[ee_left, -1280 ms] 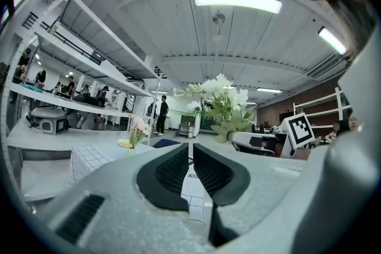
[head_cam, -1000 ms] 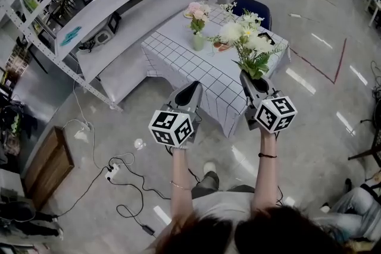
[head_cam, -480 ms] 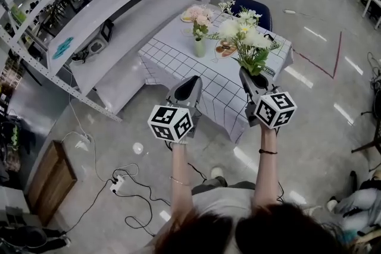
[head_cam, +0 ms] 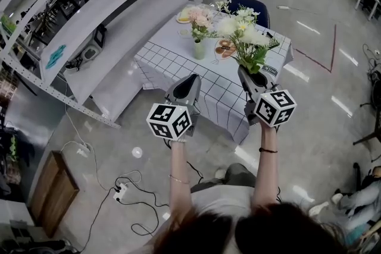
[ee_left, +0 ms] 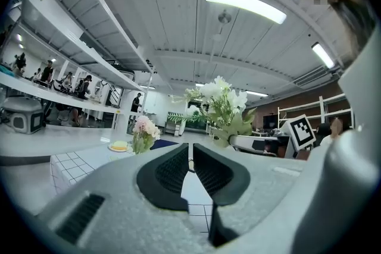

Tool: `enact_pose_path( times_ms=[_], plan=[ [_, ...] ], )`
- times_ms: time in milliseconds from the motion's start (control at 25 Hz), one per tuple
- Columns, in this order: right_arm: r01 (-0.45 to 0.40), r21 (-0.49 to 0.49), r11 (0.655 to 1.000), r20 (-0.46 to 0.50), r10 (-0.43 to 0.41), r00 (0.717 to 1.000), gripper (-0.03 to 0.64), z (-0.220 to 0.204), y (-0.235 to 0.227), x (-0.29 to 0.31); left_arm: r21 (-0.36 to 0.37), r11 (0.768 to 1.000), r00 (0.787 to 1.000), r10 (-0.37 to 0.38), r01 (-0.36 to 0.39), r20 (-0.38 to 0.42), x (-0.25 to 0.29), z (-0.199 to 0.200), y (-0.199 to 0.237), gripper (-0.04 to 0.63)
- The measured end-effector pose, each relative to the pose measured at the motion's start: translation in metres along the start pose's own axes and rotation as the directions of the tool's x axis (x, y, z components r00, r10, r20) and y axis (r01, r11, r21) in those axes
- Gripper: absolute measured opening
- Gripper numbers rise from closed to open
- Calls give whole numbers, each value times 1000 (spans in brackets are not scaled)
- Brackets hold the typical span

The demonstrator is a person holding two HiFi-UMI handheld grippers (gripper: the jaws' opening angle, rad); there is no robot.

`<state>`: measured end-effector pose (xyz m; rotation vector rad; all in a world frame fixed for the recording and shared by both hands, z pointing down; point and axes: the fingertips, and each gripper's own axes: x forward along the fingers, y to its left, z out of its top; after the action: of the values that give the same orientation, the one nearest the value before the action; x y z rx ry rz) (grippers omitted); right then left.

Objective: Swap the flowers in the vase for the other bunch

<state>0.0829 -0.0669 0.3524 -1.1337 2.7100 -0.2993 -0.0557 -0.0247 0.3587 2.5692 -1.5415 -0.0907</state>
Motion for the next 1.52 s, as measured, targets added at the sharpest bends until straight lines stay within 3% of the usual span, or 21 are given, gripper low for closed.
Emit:
enact_pose_path(
  times_ms=[560, 1520],
  plan=[
    [18, 7, 1000, 11, -18, 1000, 54, 2, -29, 36, 4, 1000, 1000, 7, -7, -16, 29, -1, 31, 34],
    [-58, 27, 998, 14, 57, 998, 54, 28, -106, 116, -30, 999, 999, 25, -27, -43, 140, 3, 72, 34]
  ],
)
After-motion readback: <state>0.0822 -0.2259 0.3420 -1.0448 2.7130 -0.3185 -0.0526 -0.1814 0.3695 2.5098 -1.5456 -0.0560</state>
